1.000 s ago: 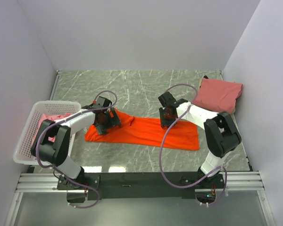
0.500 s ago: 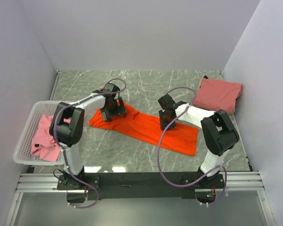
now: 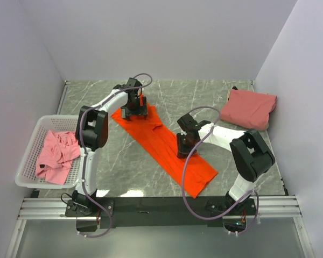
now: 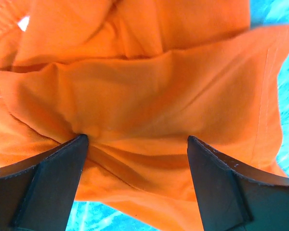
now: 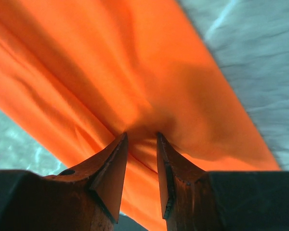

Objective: Fold and stack the t-shirts
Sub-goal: Fold the tshirt

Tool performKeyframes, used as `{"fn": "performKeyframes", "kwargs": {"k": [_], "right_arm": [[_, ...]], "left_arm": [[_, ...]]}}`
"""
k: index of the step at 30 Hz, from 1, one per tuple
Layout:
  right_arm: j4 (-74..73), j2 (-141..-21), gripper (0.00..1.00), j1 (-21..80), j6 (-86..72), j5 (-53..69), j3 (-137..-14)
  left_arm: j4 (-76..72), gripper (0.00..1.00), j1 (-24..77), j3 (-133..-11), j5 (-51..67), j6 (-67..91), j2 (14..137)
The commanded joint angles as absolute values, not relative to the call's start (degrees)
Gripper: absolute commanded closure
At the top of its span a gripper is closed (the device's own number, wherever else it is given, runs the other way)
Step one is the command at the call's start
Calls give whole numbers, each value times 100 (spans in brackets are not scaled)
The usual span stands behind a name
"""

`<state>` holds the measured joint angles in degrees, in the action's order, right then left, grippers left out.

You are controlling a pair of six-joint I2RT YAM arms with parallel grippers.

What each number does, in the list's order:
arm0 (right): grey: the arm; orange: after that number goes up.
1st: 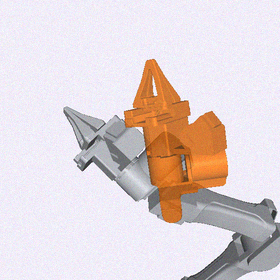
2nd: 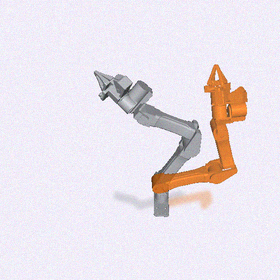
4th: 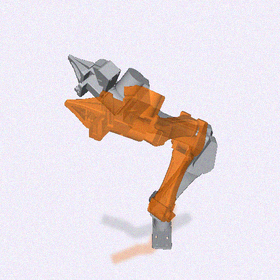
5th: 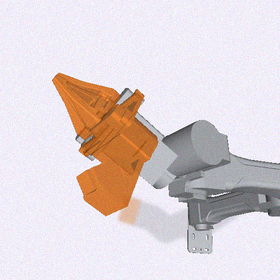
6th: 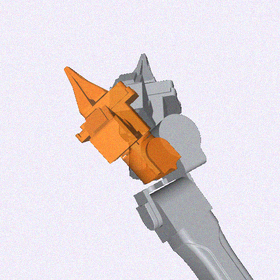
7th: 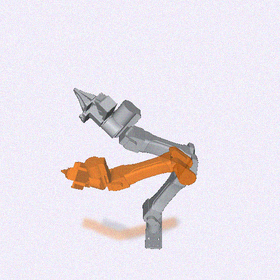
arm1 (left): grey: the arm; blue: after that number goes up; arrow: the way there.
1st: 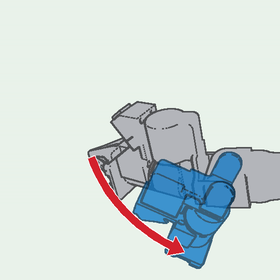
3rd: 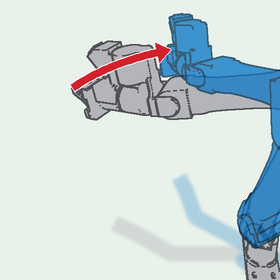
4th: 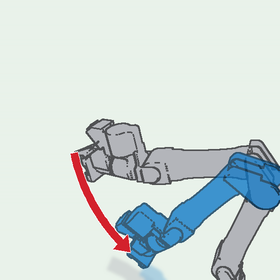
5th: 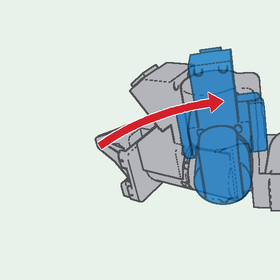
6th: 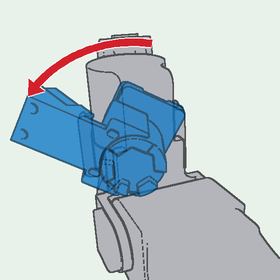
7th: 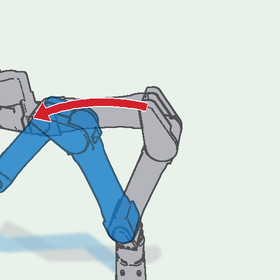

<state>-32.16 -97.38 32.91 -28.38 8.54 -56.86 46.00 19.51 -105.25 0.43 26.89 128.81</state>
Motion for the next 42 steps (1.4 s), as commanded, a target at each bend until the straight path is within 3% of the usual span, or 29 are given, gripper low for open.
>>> {"fn": "performKeyframes", "kwargs": {"k": [1,19,32,42], "right_arm": [[-3568,-9958,62,3454,-2971,1300,-5616],[-3419,-10977,62,4385,-3330,2109,-7189],[-3893,-11619,62,4316,-3226,1565,-8313],[-4104,-11040,58,4192,-3085,1258,-8631]], "left_arm": [[4562,9,1854,-11046,140,2171,13245],[3543,9,1819,-11838,773,2426,14115],[2734,5,1591,-12920,1019,2953,15011],[1548,4,1415,-13157,1669,3340,15100]]}}
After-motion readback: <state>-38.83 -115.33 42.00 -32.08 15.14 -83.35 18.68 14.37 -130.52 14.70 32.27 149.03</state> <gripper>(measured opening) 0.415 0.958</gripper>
